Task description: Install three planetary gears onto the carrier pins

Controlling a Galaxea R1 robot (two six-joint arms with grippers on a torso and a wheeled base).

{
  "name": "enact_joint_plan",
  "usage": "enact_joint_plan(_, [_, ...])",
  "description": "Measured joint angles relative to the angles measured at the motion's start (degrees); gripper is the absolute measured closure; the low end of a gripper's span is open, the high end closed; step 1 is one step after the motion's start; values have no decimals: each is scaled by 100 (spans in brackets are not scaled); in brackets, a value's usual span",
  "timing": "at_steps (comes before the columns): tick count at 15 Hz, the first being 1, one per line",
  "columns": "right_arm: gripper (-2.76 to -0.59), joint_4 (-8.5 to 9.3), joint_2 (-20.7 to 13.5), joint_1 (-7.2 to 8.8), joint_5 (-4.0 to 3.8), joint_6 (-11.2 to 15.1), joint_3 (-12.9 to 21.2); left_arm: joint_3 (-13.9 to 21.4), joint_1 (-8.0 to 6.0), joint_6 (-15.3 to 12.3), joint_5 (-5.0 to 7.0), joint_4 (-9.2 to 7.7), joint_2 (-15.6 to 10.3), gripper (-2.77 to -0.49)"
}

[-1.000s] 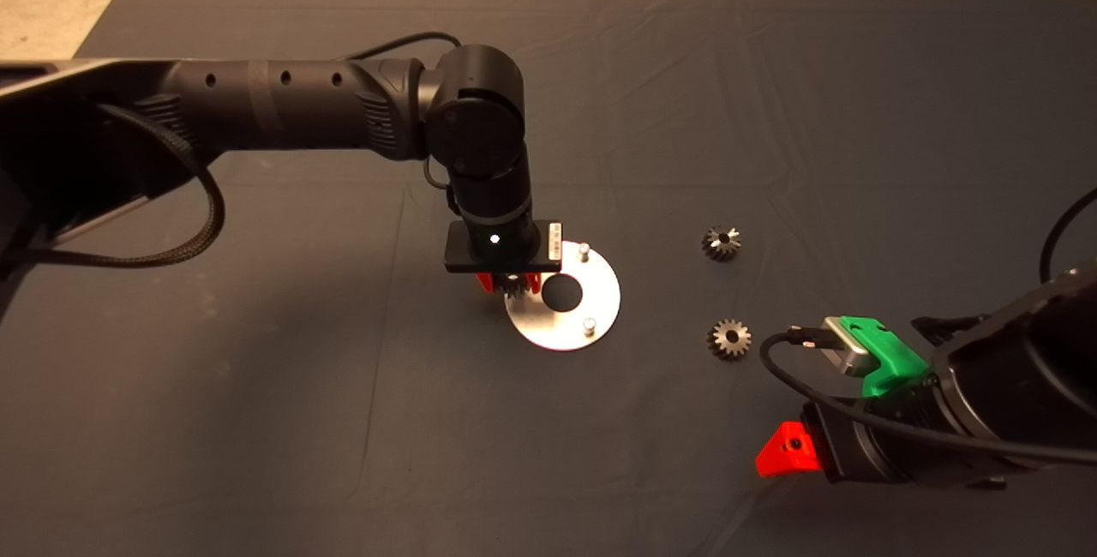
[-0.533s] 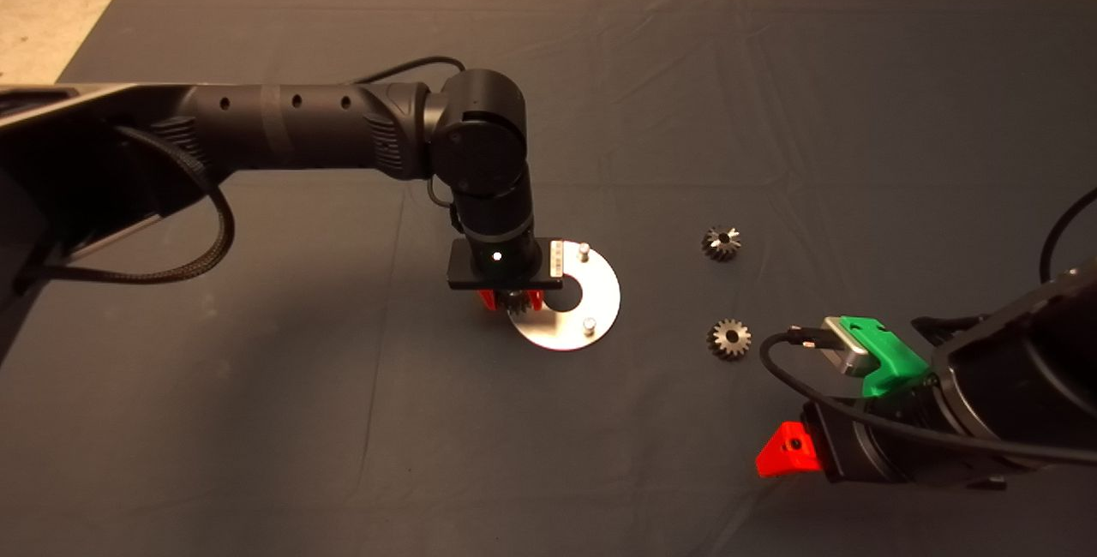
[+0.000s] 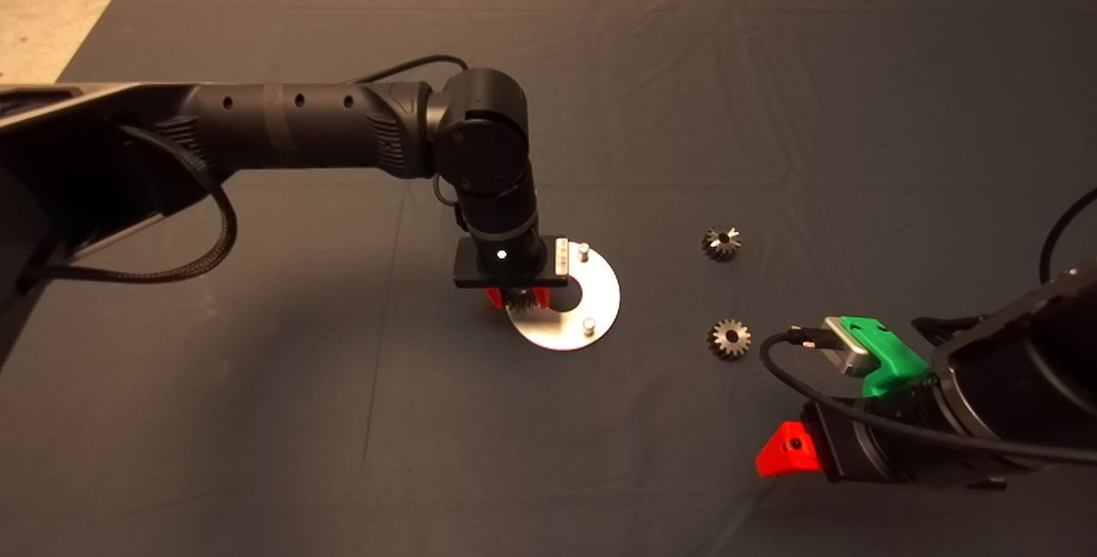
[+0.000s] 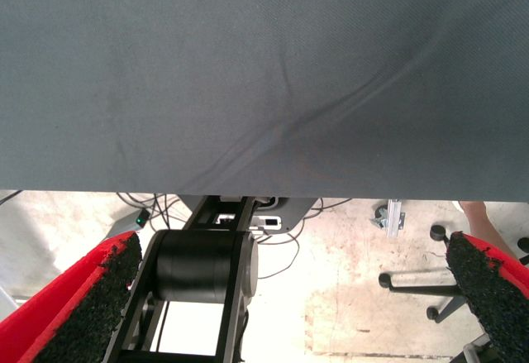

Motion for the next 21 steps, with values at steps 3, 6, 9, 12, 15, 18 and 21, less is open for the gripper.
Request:
enact_joint_plan(3, [-275,0,0,1,0,0,0,-72,0,51,-10,-2,2,-93])
enact_joint_plan(6, [-275,0,0,0,0,1,0,-83,0,101,-13,-2,2,-93])
enact_joint_plan(9, [-275,0,0,1,0,0,0,-119,0,139,-21,-22,5,-93])
enact_joint_plan(12, [-275,0,0,1,-2,0,0,-154,-2,143,-22,-28,16,-93])
enact_joint_plan(15, [-275,0,0,0,0,0,0,-194,-7,200,6,-24,52,-92])
enact_joint_plan(18, [-275,0,0,0,0,1,0,-196,-16,203,-2,-20,52,-91])
enact_joint_plan(21, [-275,0,0,0,0,1,0,-221,-16,206,-13,-20,52,-91])
